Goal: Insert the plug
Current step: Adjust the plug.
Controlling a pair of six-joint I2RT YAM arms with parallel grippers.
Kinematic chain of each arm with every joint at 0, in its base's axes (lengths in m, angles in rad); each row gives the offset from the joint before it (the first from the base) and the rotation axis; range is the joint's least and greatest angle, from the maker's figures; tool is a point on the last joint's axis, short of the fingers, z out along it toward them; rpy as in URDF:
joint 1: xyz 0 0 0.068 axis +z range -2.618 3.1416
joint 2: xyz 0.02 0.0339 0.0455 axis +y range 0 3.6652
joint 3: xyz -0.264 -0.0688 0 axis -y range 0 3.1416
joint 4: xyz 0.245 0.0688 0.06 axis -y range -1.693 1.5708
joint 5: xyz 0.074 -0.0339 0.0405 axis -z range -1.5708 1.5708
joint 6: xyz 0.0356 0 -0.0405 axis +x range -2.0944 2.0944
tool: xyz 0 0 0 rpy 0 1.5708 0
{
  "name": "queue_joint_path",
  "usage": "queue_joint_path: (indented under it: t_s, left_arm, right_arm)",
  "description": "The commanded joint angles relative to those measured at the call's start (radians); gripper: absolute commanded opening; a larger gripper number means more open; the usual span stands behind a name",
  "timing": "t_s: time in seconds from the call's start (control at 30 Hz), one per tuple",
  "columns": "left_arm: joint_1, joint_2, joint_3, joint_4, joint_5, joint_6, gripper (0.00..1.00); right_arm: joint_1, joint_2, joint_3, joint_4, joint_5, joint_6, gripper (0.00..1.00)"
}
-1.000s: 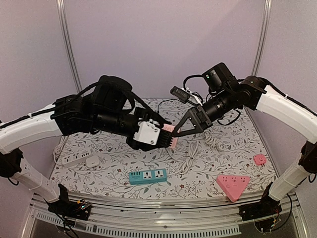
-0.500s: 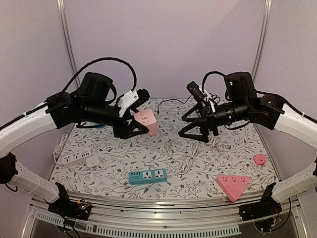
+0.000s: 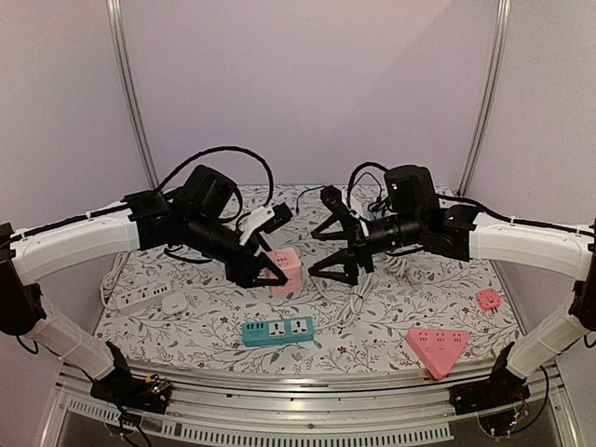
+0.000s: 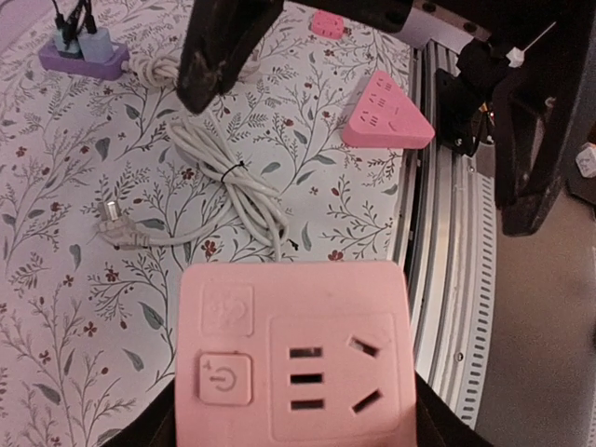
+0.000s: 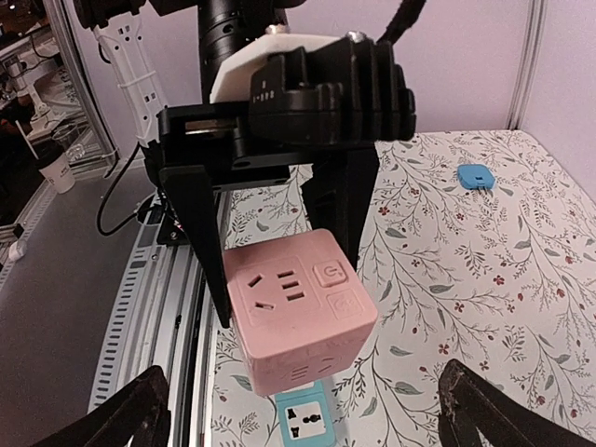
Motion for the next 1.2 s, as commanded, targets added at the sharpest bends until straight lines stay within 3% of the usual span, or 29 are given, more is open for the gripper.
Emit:
queue_joint_path:
  t_s: [0.0, 0.4, 0.53, 0.6, 0.7, 0.9, 0.93, 1.03, 1.1, 1.17]
  left_arm:
    - [-0.002, 0.016, -0.044, 0.087, 0.078, 0.07, 0.0]
    - [-0.061, 0.002, -0.055, 0.1, 0.119, 0.14, 0.0]
    - [-0.074, -0.01, -0.056, 0.103, 0.129, 0.157, 0.0]
    - [-0.076, -0.02, -0.06, 0.106, 0.131, 0.163, 0.0]
    - [-0.078, -0.032, -0.069, 0.104, 0.126, 0.171, 0.0]
    - [-0.083, -0.029, -0.082, 0.091, 0.092, 0.175, 0.01]
    - [-0.083, -0.028, -0.089, 0.096, 0.075, 0.169, 0.13]
    - [-0.085, -0.028, -0.118, 0.122, 0.001, 0.155, 0.72]
    - [-0.088, -0.036, -0.142, 0.151, -0.051, 0.145, 0.85]
    - [-0.093, -0.053, -0.17, 0.188, -0.088, 0.14, 0.87]
  right_arm:
    - [0.012, 0.039, -0.056, 0.121, -0.046, -0.063, 0.99]
    - [0.086, 0.082, -0.081, 0.136, -0.003, -0.131, 0.96]
    - [0.087, 0.113, -0.053, 0.134, -0.004, -0.109, 0.89]
    - [0.086, 0.126, -0.04, 0.135, -0.021, -0.102, 0.73]
    - [0.086, 0.139, -0.033, 0.142, -0.031, -0.081, 0.35]
    - [0.086, 0.129, -0.047, 0.15, -0.033, -0.093, 0.04]
    - [0.086, 0.13, -0.051, 0.153, -0.028, -0.097, 0.0]
    - [0.087, 0.143, -0.075, 0.175, -0.004, -0.104, 0.0]
    - [0.086, 0.156, -0.1, 0.191, 0.014, -0.113, 0.0]
    - [0.086, 0.164, -0.126, 0.204, 0.023, -0.123, 0.0]
